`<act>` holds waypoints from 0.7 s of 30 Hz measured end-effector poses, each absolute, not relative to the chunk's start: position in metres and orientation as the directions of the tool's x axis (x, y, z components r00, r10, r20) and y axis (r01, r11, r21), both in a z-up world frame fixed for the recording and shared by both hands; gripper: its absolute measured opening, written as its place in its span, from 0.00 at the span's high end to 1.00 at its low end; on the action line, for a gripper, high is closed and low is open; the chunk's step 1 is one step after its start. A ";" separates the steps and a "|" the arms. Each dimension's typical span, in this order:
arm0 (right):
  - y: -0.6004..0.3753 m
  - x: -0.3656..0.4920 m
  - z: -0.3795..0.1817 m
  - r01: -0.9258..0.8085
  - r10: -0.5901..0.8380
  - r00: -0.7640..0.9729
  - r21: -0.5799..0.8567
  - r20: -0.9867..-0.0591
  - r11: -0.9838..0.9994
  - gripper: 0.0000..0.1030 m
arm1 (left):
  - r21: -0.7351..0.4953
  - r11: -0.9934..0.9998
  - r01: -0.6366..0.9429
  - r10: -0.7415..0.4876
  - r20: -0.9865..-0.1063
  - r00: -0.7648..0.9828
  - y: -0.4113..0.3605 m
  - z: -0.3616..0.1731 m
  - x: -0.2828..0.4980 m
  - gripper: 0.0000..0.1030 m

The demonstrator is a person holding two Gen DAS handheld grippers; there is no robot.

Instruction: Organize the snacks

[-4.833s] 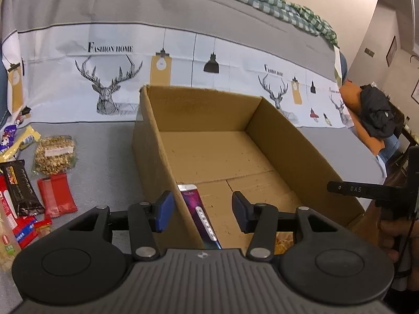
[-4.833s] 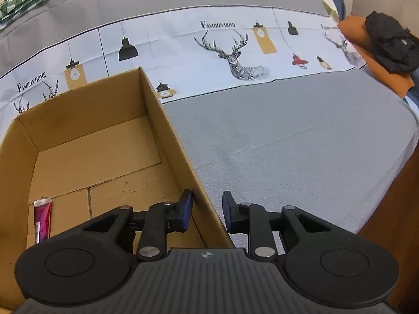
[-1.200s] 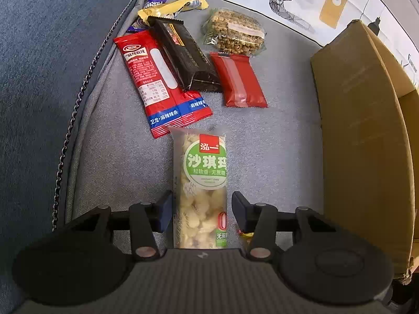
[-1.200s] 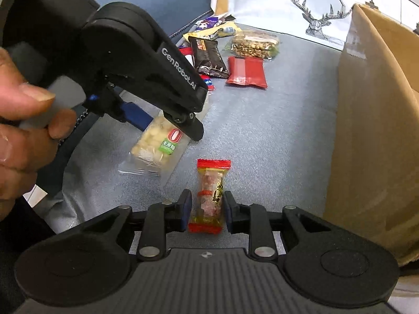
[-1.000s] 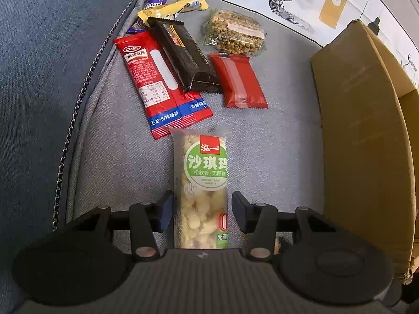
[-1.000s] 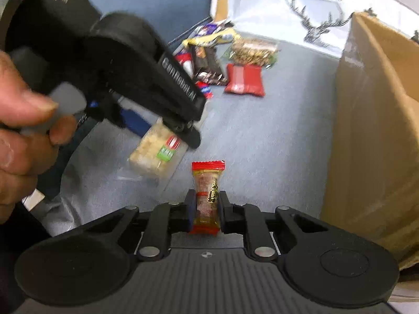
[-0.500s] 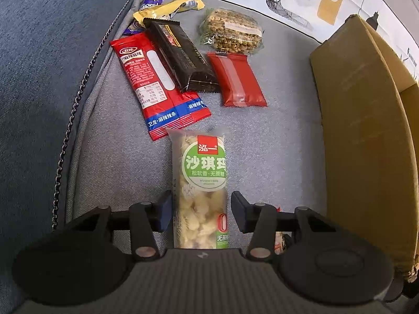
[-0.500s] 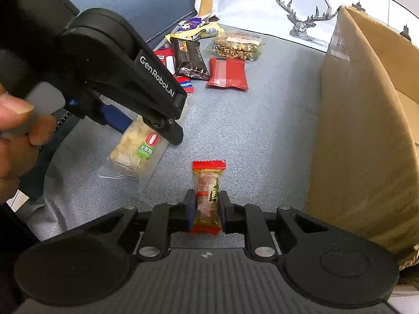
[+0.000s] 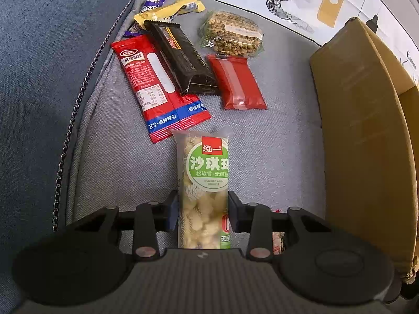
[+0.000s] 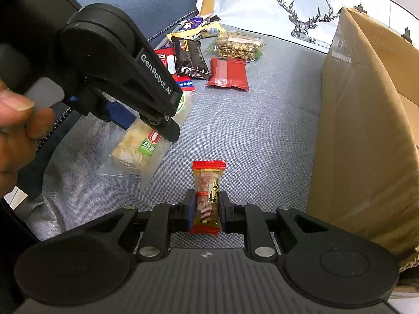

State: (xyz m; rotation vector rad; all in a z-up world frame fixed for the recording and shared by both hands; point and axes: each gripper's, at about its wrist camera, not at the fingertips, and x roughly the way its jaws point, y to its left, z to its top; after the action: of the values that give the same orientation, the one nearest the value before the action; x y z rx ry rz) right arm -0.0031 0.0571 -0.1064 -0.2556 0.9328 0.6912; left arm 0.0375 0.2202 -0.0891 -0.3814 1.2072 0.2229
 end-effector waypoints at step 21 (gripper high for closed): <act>0.057 -0.004 -0.107 -0.649 0.433 0.404 0.080 -0.806 0.756 0.81 | -0.169 0.918 -0.358 -0.038 -0.938 0.345 0.221 -0.090 0.037 0.59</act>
State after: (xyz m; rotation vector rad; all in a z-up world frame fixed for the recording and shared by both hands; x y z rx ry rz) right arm -0.0040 0.0565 -0.1074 -0.2628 0.9283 0.6928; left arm 0.0374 0.2206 -0.0898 -0.3768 1.2083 0.2147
